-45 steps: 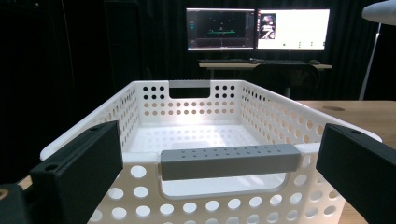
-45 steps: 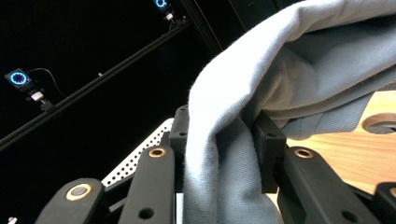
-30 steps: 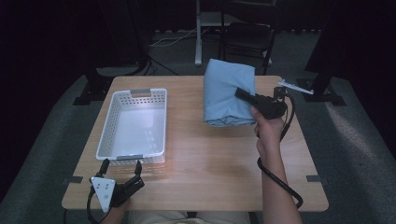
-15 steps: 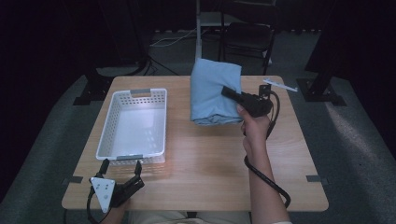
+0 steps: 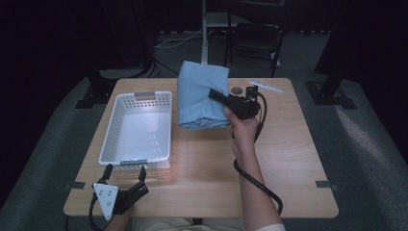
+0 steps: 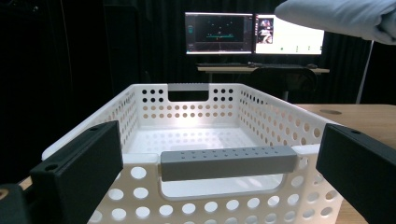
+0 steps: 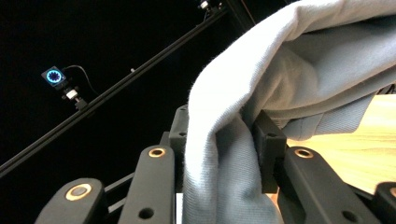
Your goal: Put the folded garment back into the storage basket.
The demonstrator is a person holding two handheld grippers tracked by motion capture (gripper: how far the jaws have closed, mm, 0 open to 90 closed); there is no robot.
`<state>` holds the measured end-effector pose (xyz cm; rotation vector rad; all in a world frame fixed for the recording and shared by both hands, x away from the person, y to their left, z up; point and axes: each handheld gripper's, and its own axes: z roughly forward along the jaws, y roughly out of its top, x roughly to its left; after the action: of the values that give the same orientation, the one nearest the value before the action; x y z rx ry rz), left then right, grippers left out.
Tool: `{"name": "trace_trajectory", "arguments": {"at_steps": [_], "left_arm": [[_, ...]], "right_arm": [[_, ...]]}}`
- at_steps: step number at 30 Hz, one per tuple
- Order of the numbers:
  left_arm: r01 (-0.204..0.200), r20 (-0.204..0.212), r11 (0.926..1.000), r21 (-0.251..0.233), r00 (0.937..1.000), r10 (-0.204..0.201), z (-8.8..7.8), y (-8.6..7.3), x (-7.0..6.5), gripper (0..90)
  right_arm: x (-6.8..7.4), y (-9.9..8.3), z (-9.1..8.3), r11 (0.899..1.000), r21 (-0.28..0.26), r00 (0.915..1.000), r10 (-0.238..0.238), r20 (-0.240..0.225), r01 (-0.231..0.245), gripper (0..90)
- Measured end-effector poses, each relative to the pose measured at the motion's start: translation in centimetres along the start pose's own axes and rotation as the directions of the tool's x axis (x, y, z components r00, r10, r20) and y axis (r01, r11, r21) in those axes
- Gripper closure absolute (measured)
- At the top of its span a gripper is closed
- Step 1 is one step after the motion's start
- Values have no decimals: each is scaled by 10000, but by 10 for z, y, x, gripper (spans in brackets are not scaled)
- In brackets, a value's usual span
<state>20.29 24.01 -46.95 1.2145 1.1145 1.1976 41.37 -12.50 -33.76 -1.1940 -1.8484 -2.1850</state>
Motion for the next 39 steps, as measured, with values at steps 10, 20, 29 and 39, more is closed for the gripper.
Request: {"name": "trace_trajectory", "arguments": {"at_steps": [10, 20, 29, 39], "left_arm": [[3, 0, 10000, -9, 10000, -3, 0, 0, 0, 18], [10, 5, 10000, -32, 10000, -10, 0, 0, 0, 18], [-4, 8, 10000, -45, 10000, 4, -1, 0, 0, 18], [-2, 12, 10000, -42, 10000, 2, -1, 0, 0, 18]], "right_arm": [[9, -7, 28, 9997, 87, 9992, 223, -344, -220, 674], [15, -14, 48, 9990, 234, 9973, 387, -627, -373, 674], [20, -21, 65, 9981, 439, 9954, 475, -832, -439, 674], [31, -31, 95, 9953, 785, 9924, 642, -1046, -561, 674]]}}
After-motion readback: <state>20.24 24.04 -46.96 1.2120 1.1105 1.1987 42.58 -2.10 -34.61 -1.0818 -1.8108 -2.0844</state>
